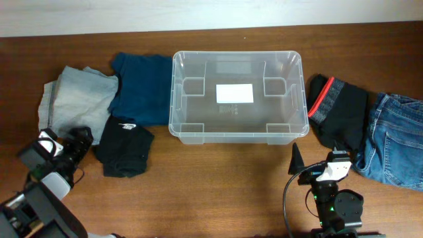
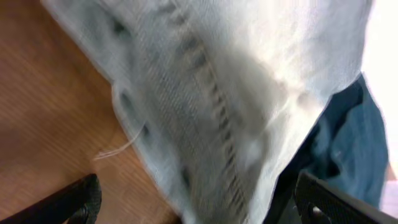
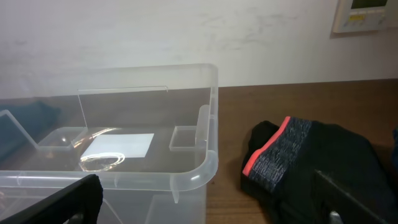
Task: Pack container
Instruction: 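Lower the left gripper and grasp the folded light-blue jeans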
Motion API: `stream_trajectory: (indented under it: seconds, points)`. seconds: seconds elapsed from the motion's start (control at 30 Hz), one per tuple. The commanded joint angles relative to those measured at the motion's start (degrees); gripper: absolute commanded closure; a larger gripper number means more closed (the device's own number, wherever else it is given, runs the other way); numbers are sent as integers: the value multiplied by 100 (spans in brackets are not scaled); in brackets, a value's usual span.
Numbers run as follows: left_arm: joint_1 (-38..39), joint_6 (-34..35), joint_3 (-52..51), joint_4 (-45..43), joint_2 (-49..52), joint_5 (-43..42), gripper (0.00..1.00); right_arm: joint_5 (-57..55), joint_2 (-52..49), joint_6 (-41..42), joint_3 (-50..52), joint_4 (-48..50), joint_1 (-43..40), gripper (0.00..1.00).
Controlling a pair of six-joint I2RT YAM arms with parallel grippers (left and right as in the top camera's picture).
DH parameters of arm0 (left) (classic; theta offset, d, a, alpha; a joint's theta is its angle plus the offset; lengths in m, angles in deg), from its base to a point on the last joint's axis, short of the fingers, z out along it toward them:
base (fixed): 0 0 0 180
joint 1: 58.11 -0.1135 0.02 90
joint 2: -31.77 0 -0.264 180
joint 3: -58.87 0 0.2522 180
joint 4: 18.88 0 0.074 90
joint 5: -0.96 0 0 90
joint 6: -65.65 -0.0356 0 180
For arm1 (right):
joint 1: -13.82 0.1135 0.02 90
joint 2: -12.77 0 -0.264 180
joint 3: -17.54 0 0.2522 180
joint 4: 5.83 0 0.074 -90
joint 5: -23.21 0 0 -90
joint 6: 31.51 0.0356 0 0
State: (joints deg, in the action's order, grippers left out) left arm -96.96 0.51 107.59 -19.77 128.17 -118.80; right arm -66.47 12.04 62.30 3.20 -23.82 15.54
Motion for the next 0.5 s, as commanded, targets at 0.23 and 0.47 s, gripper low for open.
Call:
stream_trajectory:
  seconds: [0.23, 0.47]
  points:
    - [-87, 675, -48, -894, 1215, -356, 1, 55, 37, -39, 26, -31, 15, 2]
    - [-164, 1204, -48, -1714, 1598, -422, 1, 55, 37, -39, 26, -31, 15, 2]
